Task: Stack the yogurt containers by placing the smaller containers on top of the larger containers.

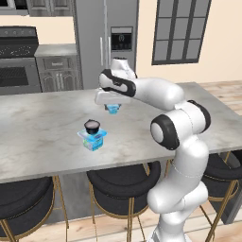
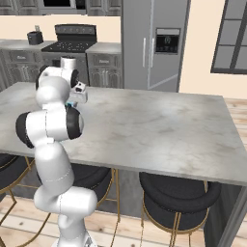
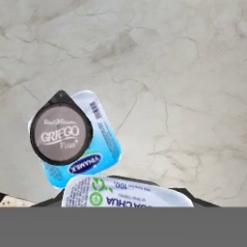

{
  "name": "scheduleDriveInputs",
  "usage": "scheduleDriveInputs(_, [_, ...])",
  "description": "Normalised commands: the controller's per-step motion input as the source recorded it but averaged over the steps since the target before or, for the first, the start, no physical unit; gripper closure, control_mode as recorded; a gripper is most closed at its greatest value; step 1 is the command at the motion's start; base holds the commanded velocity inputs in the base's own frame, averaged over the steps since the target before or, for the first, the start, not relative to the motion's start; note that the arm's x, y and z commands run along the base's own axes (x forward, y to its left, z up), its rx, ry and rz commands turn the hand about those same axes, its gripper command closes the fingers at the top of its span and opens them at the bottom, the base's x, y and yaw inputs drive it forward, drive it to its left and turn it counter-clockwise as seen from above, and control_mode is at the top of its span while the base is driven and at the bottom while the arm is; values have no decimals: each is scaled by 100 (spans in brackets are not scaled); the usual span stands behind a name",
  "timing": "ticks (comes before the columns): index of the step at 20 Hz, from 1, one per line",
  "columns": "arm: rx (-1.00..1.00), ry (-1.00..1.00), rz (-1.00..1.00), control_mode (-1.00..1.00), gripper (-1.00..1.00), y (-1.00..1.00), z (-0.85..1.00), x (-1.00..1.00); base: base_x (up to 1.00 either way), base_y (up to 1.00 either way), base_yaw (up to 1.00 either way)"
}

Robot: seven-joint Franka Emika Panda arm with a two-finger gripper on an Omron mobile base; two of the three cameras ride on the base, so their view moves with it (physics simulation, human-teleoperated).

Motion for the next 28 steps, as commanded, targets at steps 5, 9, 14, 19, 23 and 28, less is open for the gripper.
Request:
scheduleDriveInputs(5, [-5, 0, 0, -100, 100, 46, 1, -1, 0, 0, 0])
scheduleDriveInputs(9, [-6, 0, 0, -100, 100, 42, 0, 0, 0, 0, 0])
scheduleDriveInputs(14, [0, 0, 0, -100, 100, 29, 3, 0, 0, 0, 0])
scheduleDriveInputs(19, [0, 0, 0, -100, 100, 19, 1, 0, 0, 0, 0])
scheduleDriveInputs(23, [0, 0, 0, -100, 100, 9, 0, 0, 0, 0, 0])
scheduleDriveInputs(28, [0, 0, 0, -100, 100, 7, 0, 0, 0, 0, 0])
